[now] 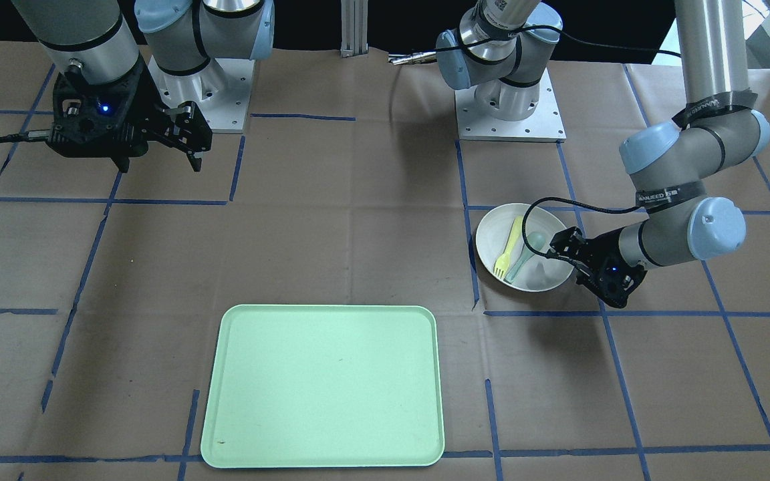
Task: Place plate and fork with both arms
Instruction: 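Lower the left gripper to the rim of the white plate, then close the left gripper on the plate rim, then carry the plate with the left gripper onto the green tray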
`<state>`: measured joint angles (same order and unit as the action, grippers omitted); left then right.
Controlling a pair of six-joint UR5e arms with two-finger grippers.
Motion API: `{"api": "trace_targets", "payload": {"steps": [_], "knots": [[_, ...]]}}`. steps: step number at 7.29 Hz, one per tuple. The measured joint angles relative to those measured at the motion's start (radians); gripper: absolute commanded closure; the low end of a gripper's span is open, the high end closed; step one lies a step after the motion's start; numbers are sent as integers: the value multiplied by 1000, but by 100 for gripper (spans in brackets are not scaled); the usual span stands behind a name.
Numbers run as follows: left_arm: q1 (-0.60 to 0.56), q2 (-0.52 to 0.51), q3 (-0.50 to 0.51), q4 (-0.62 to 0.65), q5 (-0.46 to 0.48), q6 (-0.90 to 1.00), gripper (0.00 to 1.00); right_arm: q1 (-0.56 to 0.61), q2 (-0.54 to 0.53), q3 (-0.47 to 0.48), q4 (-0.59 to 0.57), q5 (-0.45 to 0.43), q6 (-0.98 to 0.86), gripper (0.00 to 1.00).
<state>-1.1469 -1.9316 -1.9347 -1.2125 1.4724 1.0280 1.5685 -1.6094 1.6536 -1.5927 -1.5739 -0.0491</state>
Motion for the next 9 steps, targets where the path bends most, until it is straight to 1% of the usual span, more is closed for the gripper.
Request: {"api": "trace_targets", "payload": {"steps": [1,2,5,6,7,9], "knots": [[1,-3,0,0,1,-2,96,0,-1,0,0,0,0,0],[1,-5,0,-1,2,-2,100,0,-1,0,0,0,0,0],[1,5,8,-1,-9,-3,100,-1,-1,0,0,0,0,0],[-2,17,10,-5,-48,-14,100,-1,-1,0,0,0,0,0],[-8,32,11,-11,-111,-51,100,-1,-1,0,0,0,0,0],[-55,51,15,-12,-240,-251,100,-1,-1,0,0,0,0,0]]}}
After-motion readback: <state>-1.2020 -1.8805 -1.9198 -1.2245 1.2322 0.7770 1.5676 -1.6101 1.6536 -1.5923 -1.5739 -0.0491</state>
